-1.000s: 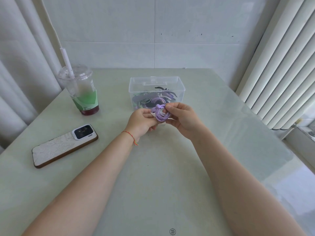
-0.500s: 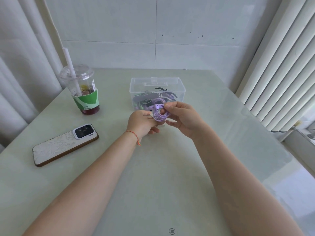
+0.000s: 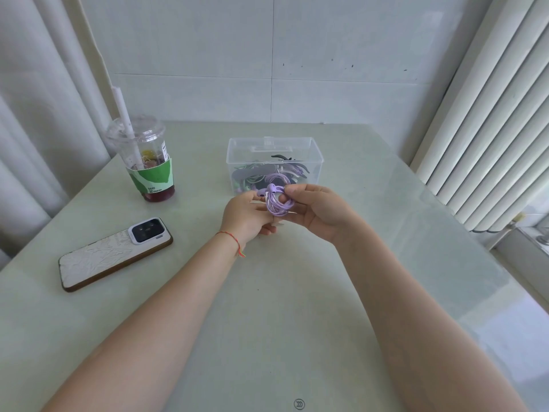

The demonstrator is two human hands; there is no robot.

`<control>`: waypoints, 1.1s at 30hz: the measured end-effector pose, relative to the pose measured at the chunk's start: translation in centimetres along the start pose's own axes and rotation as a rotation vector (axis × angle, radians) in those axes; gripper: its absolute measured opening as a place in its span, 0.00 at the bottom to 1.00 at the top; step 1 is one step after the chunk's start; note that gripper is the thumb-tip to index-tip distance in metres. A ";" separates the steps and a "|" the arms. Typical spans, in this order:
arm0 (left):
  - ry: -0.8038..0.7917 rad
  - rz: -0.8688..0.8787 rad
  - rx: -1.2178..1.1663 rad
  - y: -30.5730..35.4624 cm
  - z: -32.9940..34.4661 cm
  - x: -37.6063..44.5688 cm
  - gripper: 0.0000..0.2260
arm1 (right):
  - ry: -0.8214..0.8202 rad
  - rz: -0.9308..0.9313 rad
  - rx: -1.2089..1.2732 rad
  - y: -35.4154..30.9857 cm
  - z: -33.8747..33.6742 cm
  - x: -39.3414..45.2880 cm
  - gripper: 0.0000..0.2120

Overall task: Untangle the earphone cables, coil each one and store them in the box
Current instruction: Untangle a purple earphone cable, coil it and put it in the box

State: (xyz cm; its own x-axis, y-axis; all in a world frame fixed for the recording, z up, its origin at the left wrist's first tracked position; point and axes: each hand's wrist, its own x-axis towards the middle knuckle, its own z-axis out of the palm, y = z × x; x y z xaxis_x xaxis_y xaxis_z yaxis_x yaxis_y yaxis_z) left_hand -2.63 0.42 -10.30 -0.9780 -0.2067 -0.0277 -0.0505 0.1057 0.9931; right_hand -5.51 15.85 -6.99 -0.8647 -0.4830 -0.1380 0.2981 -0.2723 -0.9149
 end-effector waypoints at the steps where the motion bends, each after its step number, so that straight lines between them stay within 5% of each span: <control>1: -0.017 0.015 0.011 0.0 0.0 0.0 0.15 | 0.009 -0.006 -0.006 0.0 -0.1 0.1 0.05; 16: -0.187 0.138 0.058 -0.1 -0.2 -0.2 0.14 | 0.048 0.101 0.171 -1.3 -1.3 -0.7 0.07; 24: -0.135 0.128 0.096 -0.2 -0.1 -0.3 0.29 | 0.063 0.153 0.208 -1.6 -1.2 -1.0 0.05; 33: -0.040 0.125 -0.021 0.5 -0.4 -0.5 0.15 | 0.103 0.001 0.140 -1.2 -1.6 -0.6 0.06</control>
State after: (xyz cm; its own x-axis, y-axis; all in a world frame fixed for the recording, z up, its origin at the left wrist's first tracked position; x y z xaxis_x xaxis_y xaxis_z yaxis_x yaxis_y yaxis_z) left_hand -2.04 0.16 -9.71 -0.9837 -0.1546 0.0919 0.0756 0.1081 0.9913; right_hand -6.04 17.79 -6.41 -0.8988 -0.3980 -0.1837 0.3466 -0.3888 -0.8536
